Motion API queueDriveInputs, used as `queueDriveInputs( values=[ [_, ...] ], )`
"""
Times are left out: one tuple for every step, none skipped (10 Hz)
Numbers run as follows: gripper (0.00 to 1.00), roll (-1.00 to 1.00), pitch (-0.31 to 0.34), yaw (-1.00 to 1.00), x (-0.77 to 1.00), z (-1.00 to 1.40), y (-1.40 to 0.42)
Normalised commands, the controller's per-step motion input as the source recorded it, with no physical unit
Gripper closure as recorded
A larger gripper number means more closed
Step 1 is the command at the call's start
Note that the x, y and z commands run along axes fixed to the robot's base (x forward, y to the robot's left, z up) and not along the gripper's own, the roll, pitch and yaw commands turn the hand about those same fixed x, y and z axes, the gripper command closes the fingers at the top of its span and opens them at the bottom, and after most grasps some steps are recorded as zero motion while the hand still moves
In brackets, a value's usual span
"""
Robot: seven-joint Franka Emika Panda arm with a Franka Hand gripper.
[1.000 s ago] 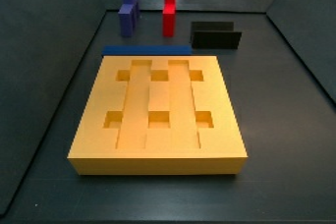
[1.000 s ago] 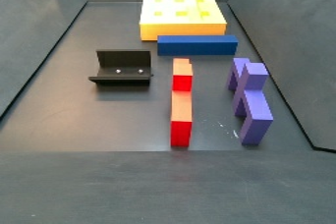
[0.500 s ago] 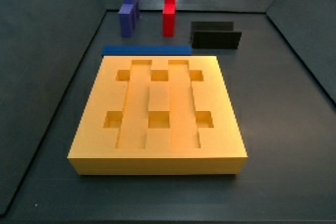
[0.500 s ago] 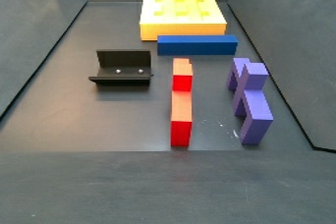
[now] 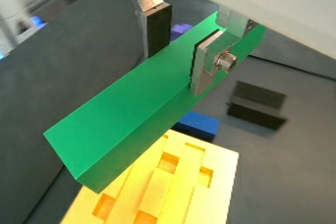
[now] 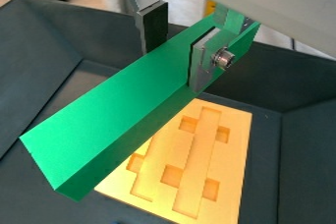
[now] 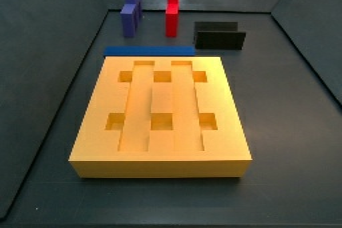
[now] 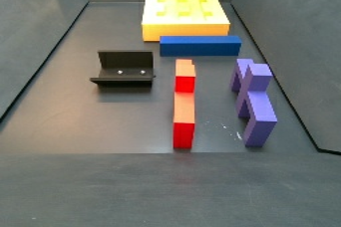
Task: Pick up the green object. Move up. Move to above the board. Insert the green object.
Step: Move to above the board, then insert the green object.
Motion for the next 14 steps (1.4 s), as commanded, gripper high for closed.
queueDriveInputs(
  values=[
    [1.00, 0.03, 0.194, 1.00, 0.06, 0.03, -0.03],
    [1.00, 0.04, 0.218, 1.00, 0.07, 0.03, -0.03],
    [1.00, 0.04, 0.240, 0.84, 0.07, 0.03, -0.03],
    [1.00, 0.05, 0.217, 0.60, 0.07, 0.03, -0.03],
    [1.00, 0.04, 0.183, 0.33, 0.07, 0.03, -0.03],
    [1.00, -0.12, -0.029, 0.00, -0.14, -0.27, -0.03],
    [1.00, -0.18, -0.011, 0.00, -0.12, -0.37, -0.07],
    [1.00, -0.31, 0.000, 0.00, -0.20, -0.49, -0.04],
    [1.00, -0.30, 0.000, 0.00, -0.20, -0.51, -0.08],
    [1.00, -0.27, 0.000, 0.00, -0.26, -0.58, -0.03],
    [1.00, -0.23, 0.000, 0.04, -0.33, -0.68, -0.02],
    [1.00, -0.23, 0.000, 0.08, -0.37, -0.68, -0.05],
    [1.00, -0.21, 0.000, 0.05, -0.31, -0.68, -0.08],
    [1.00, -0.08, -0.050, 0.02, -0.19, -0.73, -0.26]
  ],
)
